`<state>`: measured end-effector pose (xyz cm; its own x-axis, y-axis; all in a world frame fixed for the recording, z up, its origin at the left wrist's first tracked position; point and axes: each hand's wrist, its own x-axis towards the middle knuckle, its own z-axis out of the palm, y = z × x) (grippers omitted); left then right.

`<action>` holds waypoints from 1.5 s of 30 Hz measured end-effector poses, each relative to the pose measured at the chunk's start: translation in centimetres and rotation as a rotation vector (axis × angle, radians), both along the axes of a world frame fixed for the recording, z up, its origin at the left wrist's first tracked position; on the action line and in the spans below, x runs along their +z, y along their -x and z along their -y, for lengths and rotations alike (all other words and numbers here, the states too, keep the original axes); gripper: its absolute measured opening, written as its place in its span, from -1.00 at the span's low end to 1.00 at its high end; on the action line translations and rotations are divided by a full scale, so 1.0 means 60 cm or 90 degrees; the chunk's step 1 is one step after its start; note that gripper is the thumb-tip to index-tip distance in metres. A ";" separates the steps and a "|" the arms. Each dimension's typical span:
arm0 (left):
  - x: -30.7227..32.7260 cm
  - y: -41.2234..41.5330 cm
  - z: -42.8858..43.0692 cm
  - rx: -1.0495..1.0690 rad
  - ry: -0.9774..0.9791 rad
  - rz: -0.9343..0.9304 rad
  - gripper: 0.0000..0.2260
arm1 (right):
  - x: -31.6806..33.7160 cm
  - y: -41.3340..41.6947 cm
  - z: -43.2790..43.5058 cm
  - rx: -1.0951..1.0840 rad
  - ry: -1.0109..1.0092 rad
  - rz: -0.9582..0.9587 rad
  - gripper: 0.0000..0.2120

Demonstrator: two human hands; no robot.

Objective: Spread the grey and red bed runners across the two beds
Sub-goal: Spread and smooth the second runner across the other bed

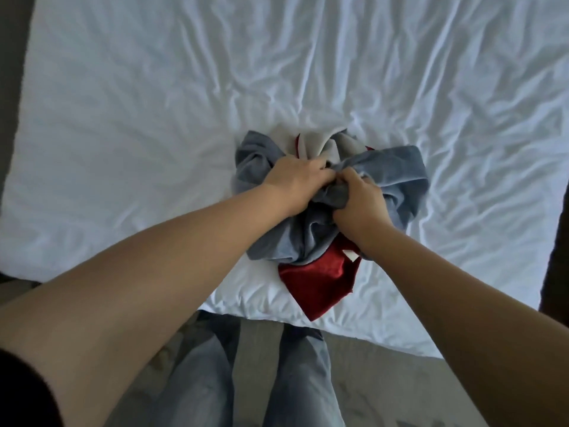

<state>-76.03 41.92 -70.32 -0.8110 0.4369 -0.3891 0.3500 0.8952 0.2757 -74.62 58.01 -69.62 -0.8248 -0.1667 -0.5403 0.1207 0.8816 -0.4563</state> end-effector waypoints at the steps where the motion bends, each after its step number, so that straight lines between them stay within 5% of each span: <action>1: -0.014 -0.006 -0.004 0.013 -0.003 -0.003 -0.72 | -0.015 -0.002 0.000 -0.002 0.006 -0.006 -0.60; 12: -0.098 -0.054 -0.015 0.078 0.010 -0.107 -0.63 | -0.092 -0.031 -0.020 -0.053 0.127 -0.073 -0.56; 17: -0.033 -0.124 -0.003 0.151 -0.097 -0.196 -0.54 | -0.048 -0.070 -0.039 -0.180 0.254 -0.119 -0.29; 22: -0.014 -0.217 -0.012 0.061 -0.259 -0.324 -0.79 | -0.025 -0.137 -0.083 -0.118 0.166 -0.342 -0.39; 30: -0.080 -0.265 0.049 0.150 -0.096 -0.256 -0.42 | -0.019 -0.151 -0.081 0.045 0.055 -0.328 -0.37; 36: -0.088 -0.229 0.054 0.156 -0.123 -0.322 -0.67 | -0.026 -0.125 -0.046 0.065 -0.011 -0.412 -0.39; 45: 0.014 -0.097 0.115 0.229 -0.241 -0.459 -0.54 | 0.000 -0.055 -0.070 0.007 0.011 -0.356 -0.33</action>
<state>-70.18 35.04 -69.46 -0.9154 0.1042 0.3888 0.2685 0.8777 0.3969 -71.29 62.20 -69.60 -0.9833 -0.1812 -0.0177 -0.1526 0.8734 -0.4624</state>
